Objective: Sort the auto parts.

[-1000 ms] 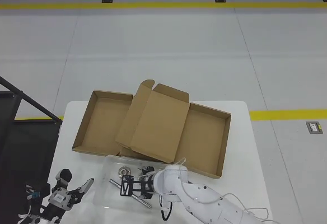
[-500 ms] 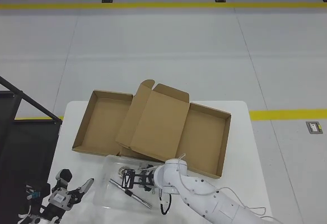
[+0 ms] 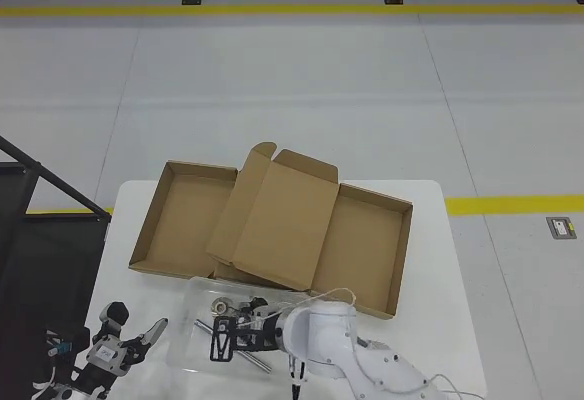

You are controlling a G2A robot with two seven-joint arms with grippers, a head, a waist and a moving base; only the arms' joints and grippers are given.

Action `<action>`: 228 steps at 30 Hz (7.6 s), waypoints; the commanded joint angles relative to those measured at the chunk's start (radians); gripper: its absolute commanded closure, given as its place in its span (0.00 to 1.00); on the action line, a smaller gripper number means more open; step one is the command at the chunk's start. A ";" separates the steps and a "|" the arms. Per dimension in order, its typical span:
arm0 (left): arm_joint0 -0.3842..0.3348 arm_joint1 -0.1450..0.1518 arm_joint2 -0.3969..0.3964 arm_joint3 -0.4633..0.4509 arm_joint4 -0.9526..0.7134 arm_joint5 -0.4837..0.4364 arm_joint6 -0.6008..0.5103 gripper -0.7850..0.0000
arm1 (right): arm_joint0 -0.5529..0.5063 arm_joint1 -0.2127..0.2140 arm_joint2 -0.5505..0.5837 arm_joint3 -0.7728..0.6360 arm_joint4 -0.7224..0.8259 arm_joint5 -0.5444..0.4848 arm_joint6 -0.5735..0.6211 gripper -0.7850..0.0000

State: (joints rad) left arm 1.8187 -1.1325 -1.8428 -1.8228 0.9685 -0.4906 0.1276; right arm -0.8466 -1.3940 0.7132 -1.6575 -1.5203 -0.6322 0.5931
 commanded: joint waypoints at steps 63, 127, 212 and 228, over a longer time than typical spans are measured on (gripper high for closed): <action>0.000 0.000 0.000 0.000 0.000 0.000 0.000 0.00 | 0.283 -0.036 0.355 0.753 0.266 0.560 -0.071 0.00; 0.000 0.000 0.000 0.000 0.000 0.000 0.000 0.00 | -0.071 -0.054 -0.060 0.158 -0.029 0.080 0.298 0.60; 0.000 0.000 0.000 0.000 0.000 0.000 0.000 0.00 | -0.478 0.060 0.645 -0.117 -0.027 0.168 -0.851 1.00; 0.000 0.000 0.000 0.000 0.000 0.000 0.000 0.00 | -0.228 0.044 0.605 0.254 0.030 0.317 -0.261 1.00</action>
State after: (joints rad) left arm 1.8188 -1.1325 -1.8428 -1.8228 0.9685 -0.4906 0.1276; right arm -1.1005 -1.3487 1.3209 -1.4537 -1.5052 -0.3090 0.3268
